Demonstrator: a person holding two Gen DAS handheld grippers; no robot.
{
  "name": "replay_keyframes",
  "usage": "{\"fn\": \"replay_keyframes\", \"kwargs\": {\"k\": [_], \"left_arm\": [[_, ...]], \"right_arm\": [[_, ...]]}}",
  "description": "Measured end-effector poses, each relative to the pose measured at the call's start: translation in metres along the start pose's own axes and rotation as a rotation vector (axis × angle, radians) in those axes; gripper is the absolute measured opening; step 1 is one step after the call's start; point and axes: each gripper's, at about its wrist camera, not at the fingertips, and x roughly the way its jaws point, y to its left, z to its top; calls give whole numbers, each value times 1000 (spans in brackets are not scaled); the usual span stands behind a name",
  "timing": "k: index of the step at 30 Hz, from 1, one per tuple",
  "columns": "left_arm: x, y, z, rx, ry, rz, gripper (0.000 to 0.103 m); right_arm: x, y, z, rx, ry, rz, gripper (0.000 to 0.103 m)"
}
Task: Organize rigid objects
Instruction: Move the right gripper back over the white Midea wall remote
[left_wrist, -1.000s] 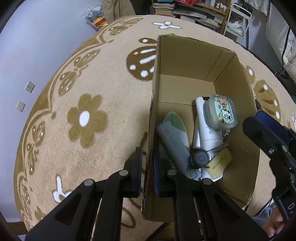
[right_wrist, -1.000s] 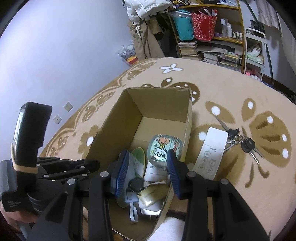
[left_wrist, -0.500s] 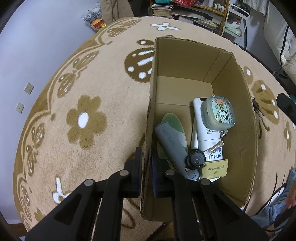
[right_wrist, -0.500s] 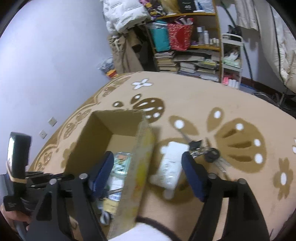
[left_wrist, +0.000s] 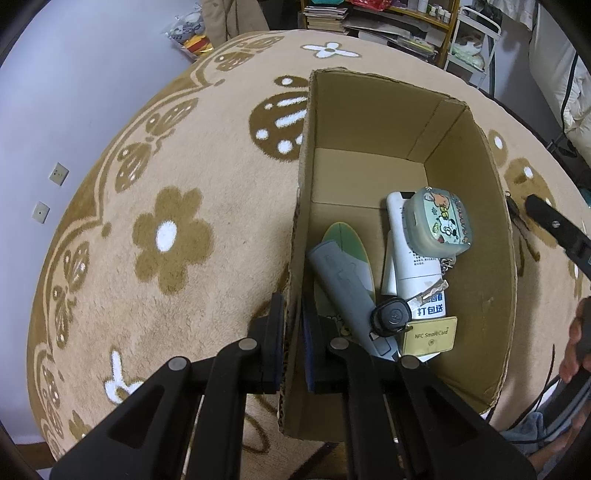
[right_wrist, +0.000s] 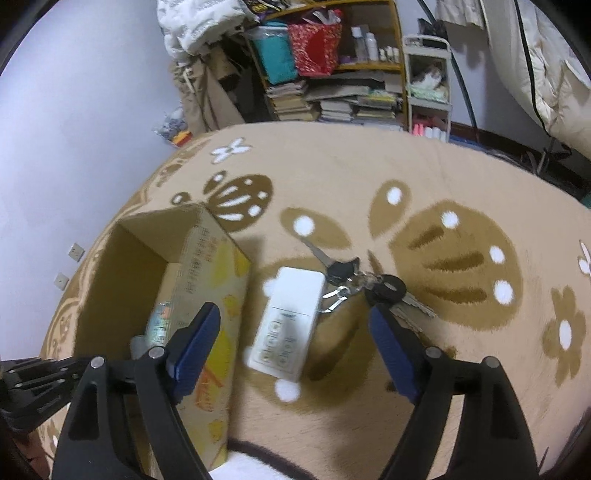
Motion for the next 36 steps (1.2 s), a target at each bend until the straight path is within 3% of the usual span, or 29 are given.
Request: {"fn": "replay_keyframes", "kwargs": {"k": [10,20,36], "left_arm": [[0,-1,0,3,0,6,8],[0,-1,0,5,1,8,9],[3,0,2,5,7,7,9]], "right_arm": [[30,-32,-2,126,40,-16,88],[62,-28,-5,163,93,27,88],[90,-8,-15,89,121,30,88]]}}
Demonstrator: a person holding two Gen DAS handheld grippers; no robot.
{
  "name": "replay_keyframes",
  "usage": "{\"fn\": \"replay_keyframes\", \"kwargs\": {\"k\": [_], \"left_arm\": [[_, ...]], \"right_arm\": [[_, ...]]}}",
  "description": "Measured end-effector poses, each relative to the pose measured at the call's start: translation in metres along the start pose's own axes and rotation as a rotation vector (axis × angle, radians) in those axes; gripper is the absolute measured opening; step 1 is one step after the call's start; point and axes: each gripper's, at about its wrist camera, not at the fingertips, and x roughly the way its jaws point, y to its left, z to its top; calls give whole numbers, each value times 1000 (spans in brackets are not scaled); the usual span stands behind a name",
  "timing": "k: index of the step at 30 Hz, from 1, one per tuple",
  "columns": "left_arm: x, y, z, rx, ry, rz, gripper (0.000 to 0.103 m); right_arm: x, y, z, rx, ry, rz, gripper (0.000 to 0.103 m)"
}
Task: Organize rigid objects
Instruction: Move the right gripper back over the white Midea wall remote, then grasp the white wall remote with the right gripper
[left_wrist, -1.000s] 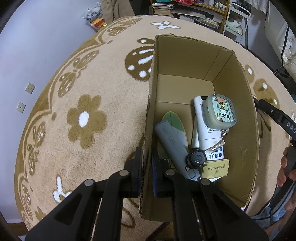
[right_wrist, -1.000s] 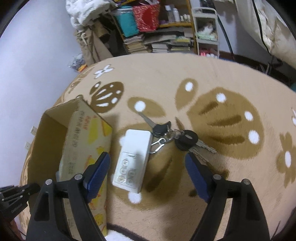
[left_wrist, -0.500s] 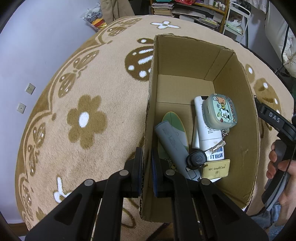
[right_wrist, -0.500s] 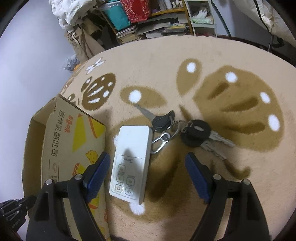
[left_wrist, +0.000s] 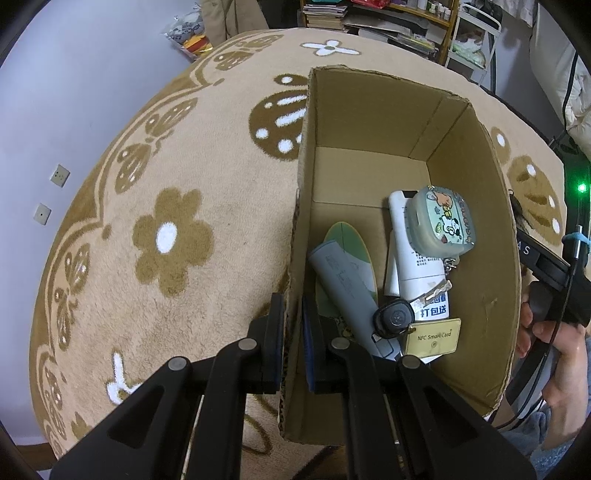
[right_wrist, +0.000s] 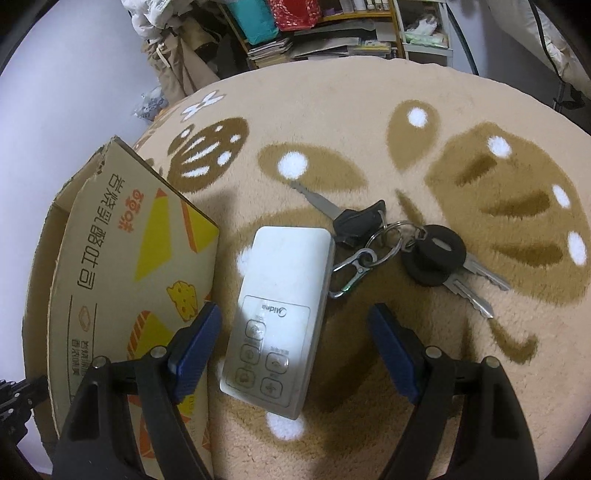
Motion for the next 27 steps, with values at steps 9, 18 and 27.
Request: {"fn": "replay_keyframes", "kwargs": {"k": [9,18,27], "left_arm": [[1,-1,0,2,7,2,9],[2,0,0,4,8,4,9],[2,0,-1,4,8,3,9]], "right_arm": [[3,3,-5,-30,3,-21,83],[2,0,-7,-5,45,64,54],[-5,6,-11,-29,51,-1,53]]}}
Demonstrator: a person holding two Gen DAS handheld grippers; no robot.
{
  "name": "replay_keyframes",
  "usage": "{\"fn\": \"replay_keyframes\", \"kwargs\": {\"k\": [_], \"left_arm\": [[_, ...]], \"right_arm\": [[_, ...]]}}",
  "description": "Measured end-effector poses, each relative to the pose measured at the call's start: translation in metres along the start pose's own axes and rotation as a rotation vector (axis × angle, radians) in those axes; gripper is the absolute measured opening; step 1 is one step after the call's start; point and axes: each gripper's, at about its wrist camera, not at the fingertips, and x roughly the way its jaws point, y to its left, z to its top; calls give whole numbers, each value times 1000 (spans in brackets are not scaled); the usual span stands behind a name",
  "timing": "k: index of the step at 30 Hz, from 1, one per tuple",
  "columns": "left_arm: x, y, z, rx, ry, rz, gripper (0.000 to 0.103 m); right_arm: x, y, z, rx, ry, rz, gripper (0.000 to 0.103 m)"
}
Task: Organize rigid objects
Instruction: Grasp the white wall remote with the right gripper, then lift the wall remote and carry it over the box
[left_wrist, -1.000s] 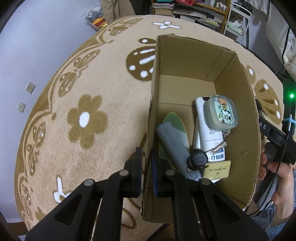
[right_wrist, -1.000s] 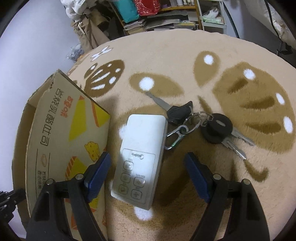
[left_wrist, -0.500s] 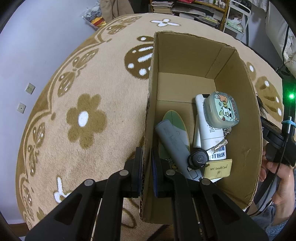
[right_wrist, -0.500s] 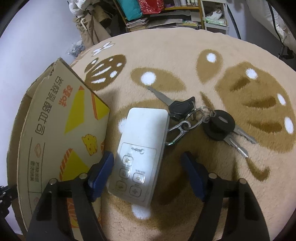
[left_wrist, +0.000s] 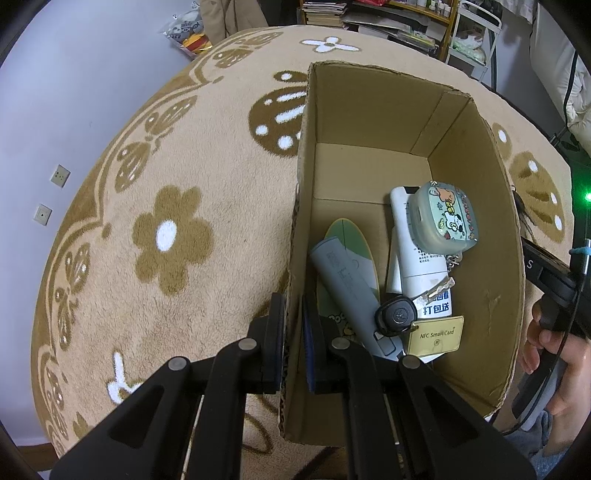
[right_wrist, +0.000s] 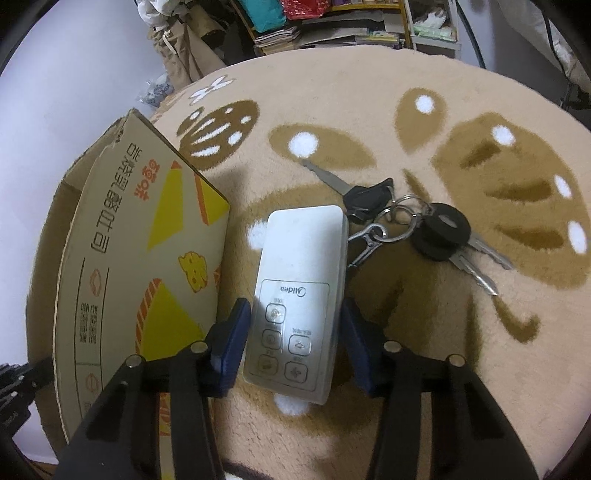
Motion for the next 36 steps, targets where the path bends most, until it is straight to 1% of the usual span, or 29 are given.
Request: {"fn": "replay_keyframes", "kwargs": {"k": [1,2,4,5,6,8,12,14,18,23,26,32,36], "left_arm": [[0,0,0,-2,0,-1,9],[0,1,-1,-2,-1,-1,9],[0,1,0,-3,0,-1,9],[0,1,-1,-2,0,-1,9],[0,1,-1,-1,0,-1,9],[1,1,-1,-2,1,-1,9],[0,1,-1,-3,1,-1,9],[0,1,-1,-2,0,-1,9],[0,1,-1,-4,4,0,9],[-1,2,0,-11,2,-5,9],[-1,2,0,-12,2,-7,9],[-1,3,0,-11,2,-6,9],[-1,2,1,-13,2,-4,9]], "right_arm": [[-1,0,0,-1,1,-8,52],[-4,-1,0,6,-9,-21,36],[-15,-8,4,51,-35,30,23],[-19,-10,7,64,-32,52,21],[-22,-10,8,58,-37,54,20],[-25,-7,8,28,-49,23,19],[-26,-6,7,26,-53,25,18],[-29,-3,7,19,-58,42,17],[-39,6,7,-23,-81,24,16],[-46,7,10,-17,-100,21,16],[-56,5,12,-8,-127,23,16],[-91,7,26,14,-212,94,16],[-120,23,31,-17,-282,157,16]]}}
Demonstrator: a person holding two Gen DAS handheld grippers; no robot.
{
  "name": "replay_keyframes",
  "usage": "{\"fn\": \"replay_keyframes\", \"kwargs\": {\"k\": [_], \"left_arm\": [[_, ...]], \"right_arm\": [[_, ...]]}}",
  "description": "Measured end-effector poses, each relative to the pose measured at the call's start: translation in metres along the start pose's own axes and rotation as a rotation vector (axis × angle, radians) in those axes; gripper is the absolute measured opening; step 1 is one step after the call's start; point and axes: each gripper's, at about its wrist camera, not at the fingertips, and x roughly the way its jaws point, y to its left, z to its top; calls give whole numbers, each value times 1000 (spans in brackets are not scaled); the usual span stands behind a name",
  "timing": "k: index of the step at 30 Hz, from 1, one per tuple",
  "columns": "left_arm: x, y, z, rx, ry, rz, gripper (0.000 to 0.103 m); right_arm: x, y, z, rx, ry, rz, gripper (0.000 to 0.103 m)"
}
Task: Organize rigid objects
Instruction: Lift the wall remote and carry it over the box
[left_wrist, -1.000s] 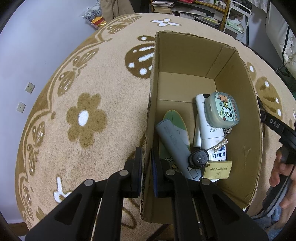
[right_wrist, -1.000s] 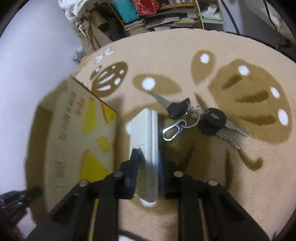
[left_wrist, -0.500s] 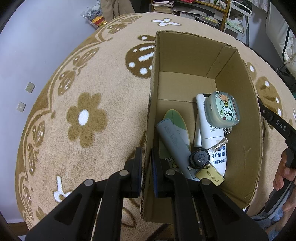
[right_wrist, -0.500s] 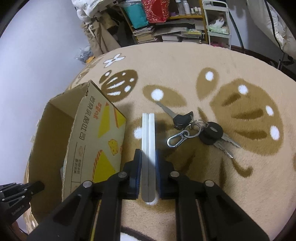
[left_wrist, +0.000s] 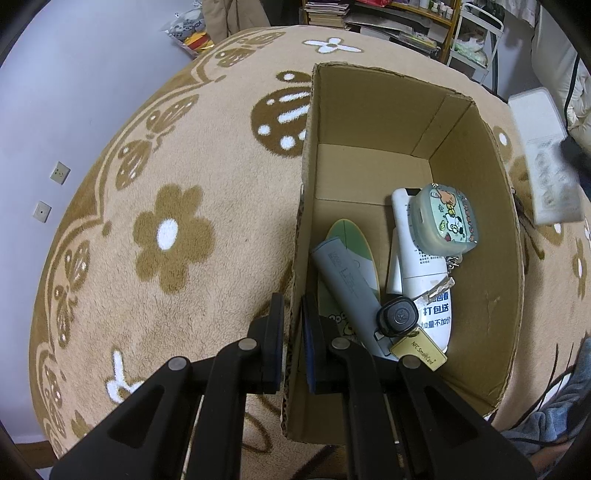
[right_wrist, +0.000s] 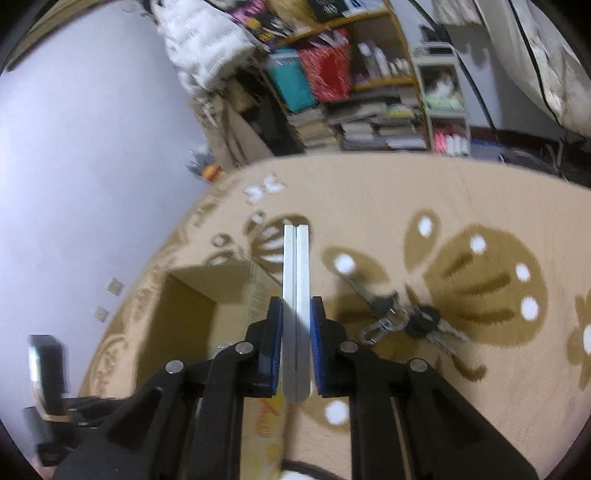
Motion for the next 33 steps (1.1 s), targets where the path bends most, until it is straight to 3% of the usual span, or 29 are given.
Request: {"fn": "replay_keyframes", "kwargs": {"k": [5,10,19,33], "left_arm": [[0,0,0,1,0,1,9],[-1,0,0,0,3,3,9],[-1,-2,-1,3,1,1,9],[-1,-2,-1,3,1,1,9]], "right_arm": [[-15,30,2,-52,-27,80,16],[-6,58,-11,-122,17,115,16],[20,81,-40,-204,108,100,16],[48,84,-61,-226,204,94,16]]}}
